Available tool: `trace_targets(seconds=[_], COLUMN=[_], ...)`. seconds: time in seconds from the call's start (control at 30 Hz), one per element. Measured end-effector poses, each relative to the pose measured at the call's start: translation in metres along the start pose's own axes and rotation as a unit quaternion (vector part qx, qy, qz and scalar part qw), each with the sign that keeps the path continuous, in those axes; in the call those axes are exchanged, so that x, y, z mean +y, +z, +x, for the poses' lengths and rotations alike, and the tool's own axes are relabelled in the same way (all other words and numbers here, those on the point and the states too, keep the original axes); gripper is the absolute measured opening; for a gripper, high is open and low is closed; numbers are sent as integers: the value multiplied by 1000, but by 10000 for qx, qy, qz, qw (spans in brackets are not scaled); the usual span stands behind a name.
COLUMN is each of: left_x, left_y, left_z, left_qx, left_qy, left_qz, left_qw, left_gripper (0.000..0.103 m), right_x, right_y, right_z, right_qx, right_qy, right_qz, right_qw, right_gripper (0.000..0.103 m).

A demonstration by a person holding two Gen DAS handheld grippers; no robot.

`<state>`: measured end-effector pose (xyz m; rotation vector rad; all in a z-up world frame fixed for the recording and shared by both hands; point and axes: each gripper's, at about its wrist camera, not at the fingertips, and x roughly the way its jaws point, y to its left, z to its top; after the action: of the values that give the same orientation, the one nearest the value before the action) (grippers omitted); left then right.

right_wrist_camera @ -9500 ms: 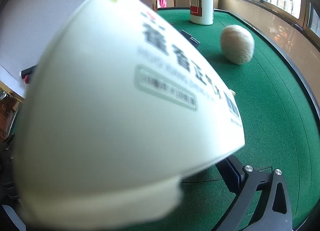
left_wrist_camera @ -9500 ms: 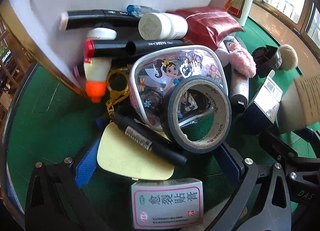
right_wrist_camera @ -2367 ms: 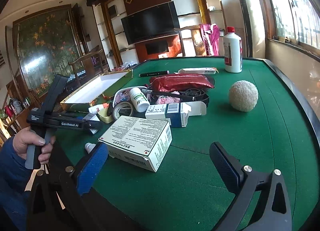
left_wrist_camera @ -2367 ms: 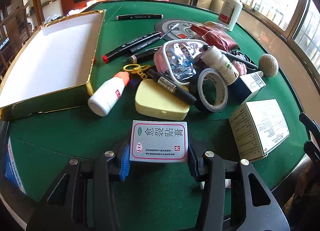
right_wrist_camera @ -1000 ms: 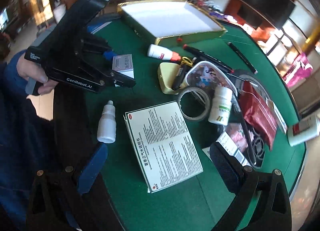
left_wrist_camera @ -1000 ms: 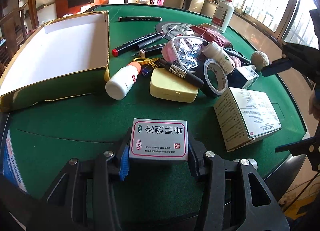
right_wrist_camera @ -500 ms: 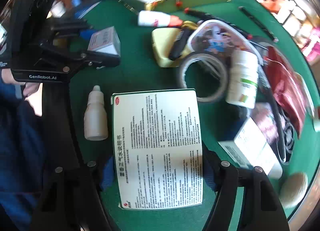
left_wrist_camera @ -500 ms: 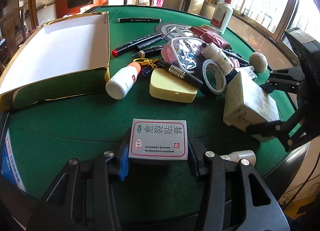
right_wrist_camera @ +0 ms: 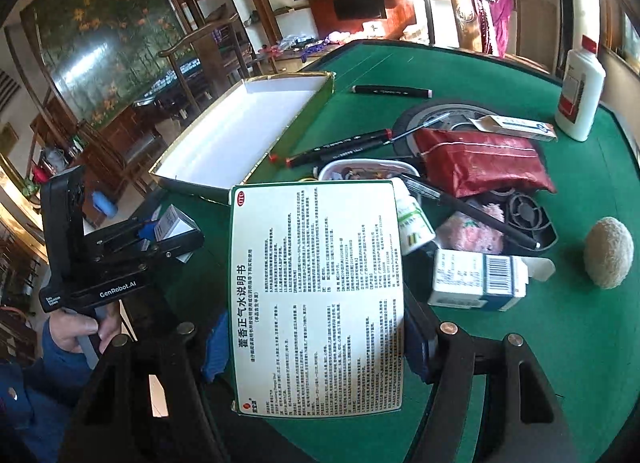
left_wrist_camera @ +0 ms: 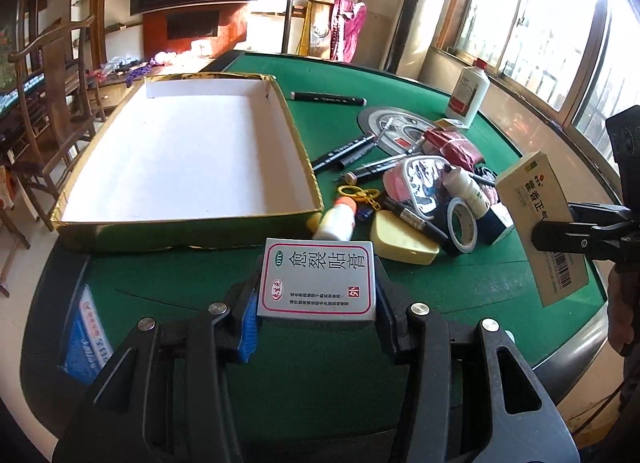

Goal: Organize objects
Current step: 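Carry the ointment box with left tool while right tool carries medicine box toward tray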

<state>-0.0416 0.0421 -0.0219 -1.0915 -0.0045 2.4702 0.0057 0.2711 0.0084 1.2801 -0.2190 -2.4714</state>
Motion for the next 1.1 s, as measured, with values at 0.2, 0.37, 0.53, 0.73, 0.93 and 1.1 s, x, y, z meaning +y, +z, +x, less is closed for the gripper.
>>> trace_targets(seconds=[0.2,0.37,0.53,0.73,0.93,1.1], left_x=[33,65,94,127,164,180], left_y=[29,60,85,123,158,181], left_z=[-13,-13,-1,43,90,119], left_qx=[-129,-47,107,393,731,884], left_qy=[245,455,484,553,582,695], left_qz=[101,94,-5,-199,-644,-922], left_qw=[9996,9989,9988,9975,9935,9894], left_gripper=[46,46,46,47,47,47], right_x=[39,72,92,96,76,66], right_y=[42,83,123,166,206,229], right_z=[27,51,79,130,185,228], right_qx=[97,112,153,292,446,599], right_qy=[342,353,373,139,-41,-156], right_qz=[92,-88,-134,132,700,1045], right_qw=[9993,9993,9991,9994,9965,9926], right_gripper=[70,70,70,70,70,70])
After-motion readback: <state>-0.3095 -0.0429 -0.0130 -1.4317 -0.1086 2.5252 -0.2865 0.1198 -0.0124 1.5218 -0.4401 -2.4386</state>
